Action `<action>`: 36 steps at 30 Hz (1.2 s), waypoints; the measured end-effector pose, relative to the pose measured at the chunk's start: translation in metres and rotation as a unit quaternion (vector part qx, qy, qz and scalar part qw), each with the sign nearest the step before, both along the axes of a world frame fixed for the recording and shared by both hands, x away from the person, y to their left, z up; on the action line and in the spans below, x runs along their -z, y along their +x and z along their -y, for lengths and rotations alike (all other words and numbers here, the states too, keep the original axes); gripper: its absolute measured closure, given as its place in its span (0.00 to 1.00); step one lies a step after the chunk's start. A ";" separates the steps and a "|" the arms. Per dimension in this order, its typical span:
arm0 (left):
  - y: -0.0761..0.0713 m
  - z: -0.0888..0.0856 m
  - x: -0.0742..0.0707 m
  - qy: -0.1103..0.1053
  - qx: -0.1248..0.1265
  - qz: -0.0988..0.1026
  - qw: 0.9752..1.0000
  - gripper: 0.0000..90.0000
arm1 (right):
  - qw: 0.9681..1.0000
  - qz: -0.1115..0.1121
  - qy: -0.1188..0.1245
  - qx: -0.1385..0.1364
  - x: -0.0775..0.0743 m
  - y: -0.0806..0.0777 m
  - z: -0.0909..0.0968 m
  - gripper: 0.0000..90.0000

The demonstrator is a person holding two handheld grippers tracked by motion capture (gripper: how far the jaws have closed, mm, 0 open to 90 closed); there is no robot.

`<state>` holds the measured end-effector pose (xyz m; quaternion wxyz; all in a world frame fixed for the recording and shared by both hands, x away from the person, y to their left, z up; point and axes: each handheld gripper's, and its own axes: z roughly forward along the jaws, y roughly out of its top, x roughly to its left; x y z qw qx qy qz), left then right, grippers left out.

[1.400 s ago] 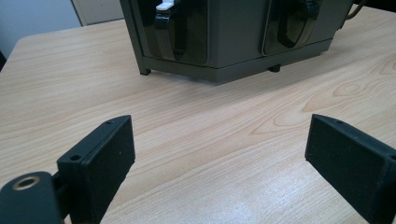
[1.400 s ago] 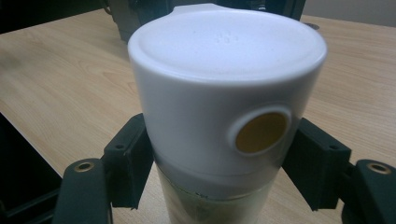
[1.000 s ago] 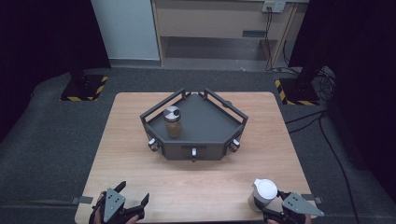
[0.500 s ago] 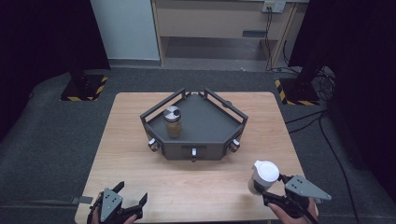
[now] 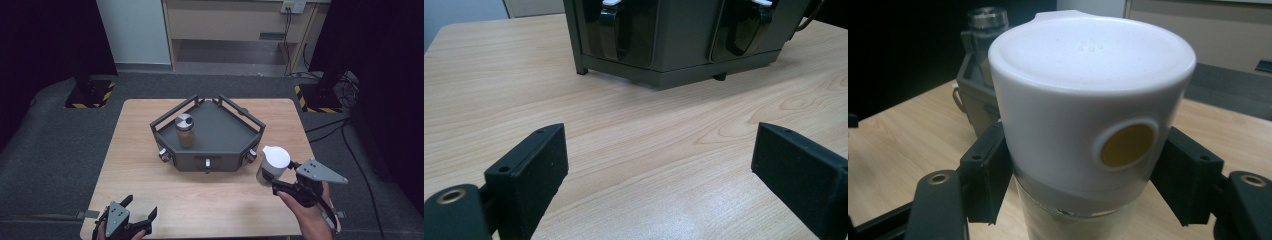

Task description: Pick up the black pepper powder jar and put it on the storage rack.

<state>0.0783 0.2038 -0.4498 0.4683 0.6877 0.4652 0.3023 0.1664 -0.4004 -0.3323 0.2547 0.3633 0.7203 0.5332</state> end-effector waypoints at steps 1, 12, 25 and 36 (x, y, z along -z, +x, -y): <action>0.000 0.000 0.000 0.000 0.000 0.000 1.000 0.07 | 1.000 0.001 0.000 0.000 -0.003 0.002 -0.002 0.34; 0.001 -0.002 0.001 -0.007 0.001 -0.001 1.000 0.07 | 1.000 0.015 -0.007 -0.008 -0.036 0.034 -0.028 0.34; 0.003 -0.004 0.002 -0.016 0.003 -0.004 1.000 0.07 | 1.000 0.025 -0.005 -0.010 -0.054 0.067 -0.057 0.34; 0.006 -0.002 0.002 -0.013 0.008 -0.006 1.000 0.07 | 1.000 0.020 -0.001 -0.005 -0.048 0.096 -0.075 0.34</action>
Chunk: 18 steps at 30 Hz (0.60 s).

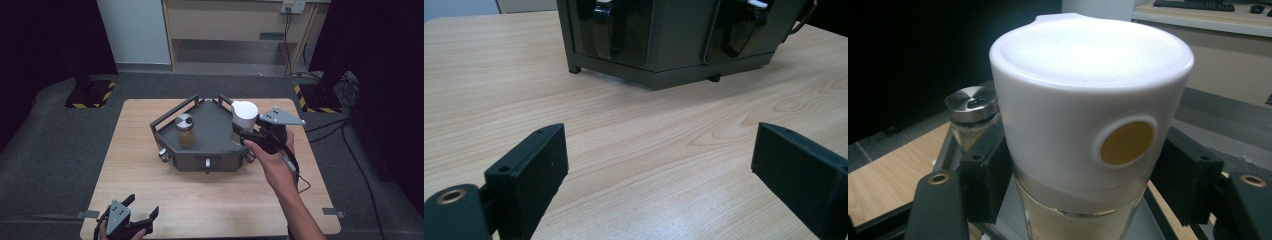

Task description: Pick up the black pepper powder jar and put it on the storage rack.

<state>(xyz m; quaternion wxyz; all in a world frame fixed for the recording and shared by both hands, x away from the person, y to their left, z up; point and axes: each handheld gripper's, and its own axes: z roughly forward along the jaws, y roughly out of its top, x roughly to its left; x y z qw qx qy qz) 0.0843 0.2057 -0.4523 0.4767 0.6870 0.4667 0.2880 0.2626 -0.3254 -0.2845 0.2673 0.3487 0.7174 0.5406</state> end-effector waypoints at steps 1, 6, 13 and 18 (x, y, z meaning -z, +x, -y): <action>0.000 0.000 0.000 0.000 0.000 0.000 1.000 0.07 | 1.000 0.001 -0.002 0.002 0.001 0.002 -0.002 0.34; 0.002 -0.001 0.001 -0.002 0.001 -0.002 1.000 0.08 | 1.000 -0.002 -0.002 0.006 0.008 0.014 -0.007 0.34; 0.002 0.000 0.001 -0.001 0.004 -0.003 1.000 0.07 | 1.000 -0.008 0.000 0.013 0.024 0.027 -0.010 0.34; 0.004 -0.001 0.002 -0.004 0.005 -0.003 1.000 0.07 | 1.000 -0.017 0.004 0.019 0.037 0.032 -0.011 0.34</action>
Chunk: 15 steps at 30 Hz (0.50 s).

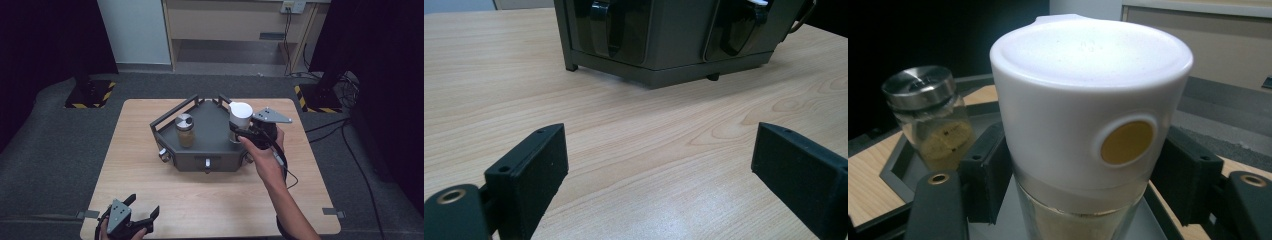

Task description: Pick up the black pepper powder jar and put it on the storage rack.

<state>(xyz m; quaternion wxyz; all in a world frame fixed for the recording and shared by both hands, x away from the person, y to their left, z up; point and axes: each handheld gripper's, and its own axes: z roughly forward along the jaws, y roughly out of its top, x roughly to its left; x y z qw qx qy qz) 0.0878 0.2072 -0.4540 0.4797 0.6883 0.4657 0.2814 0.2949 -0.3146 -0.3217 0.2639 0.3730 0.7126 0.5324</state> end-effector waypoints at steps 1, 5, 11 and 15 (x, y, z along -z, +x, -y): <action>0.000 0.000 0.000 0.000 0.000 0.000 1.000 0.07 | 1.000 -0.001 0.000 0.001 0.002 0.000 0.000 0.34; 0.001 0.000 0.000 0.001 -0.001 -0.001 1.000 0.08 | 1.000 -0.004 -0.001 0.007 0.008 0.003 -0.002 0.34; 0.001 0.000 0.001 0.000 0.000 0.000 1.000 0.08 | 1.000 0.000 -0.007 0.011 0.012 0.005 -0.005 0.34; 0.001 0.000 0.000 0.001 0.000 -0.001 1.000 0.08 | 1.000 0.001 -0.011 0.015 0.014 0.005 -0.006 0.34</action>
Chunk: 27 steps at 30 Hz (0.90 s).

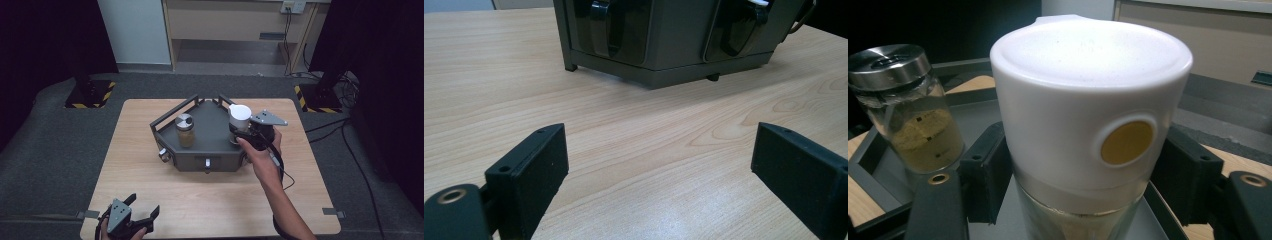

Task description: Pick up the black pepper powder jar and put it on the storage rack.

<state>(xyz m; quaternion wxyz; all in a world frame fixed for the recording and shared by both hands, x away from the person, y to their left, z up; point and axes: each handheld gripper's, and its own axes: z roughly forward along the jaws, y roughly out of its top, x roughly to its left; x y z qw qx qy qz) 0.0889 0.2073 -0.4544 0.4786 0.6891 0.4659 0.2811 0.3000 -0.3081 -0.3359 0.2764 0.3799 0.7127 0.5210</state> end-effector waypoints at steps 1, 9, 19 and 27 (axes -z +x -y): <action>0.000 0.000 0.000 0.000 0.000 0.000 1.000 0.08 | 1.000 0.000 0.000 0.001 0.001 0.000 0.000 0.34; 0.000 0.000 0.000 0.000 0.001 0.000 1.000 0.08 | 1.000 -0.004 0.000 0.006 0.007 0.003 0.000 0.34; 0.001 0.001 0.000 0.001 0.004 0.000 1.000 0.08 | 1.000 0.003 -0.002 0.003 0.013 0.001 0.002 0.34; 0.001 0.001 0.000 0.001 0.004 0.000 1.000 0.08 | 1.000 0.014 0.003 -0.001 0.020 0.000 0.004 0.34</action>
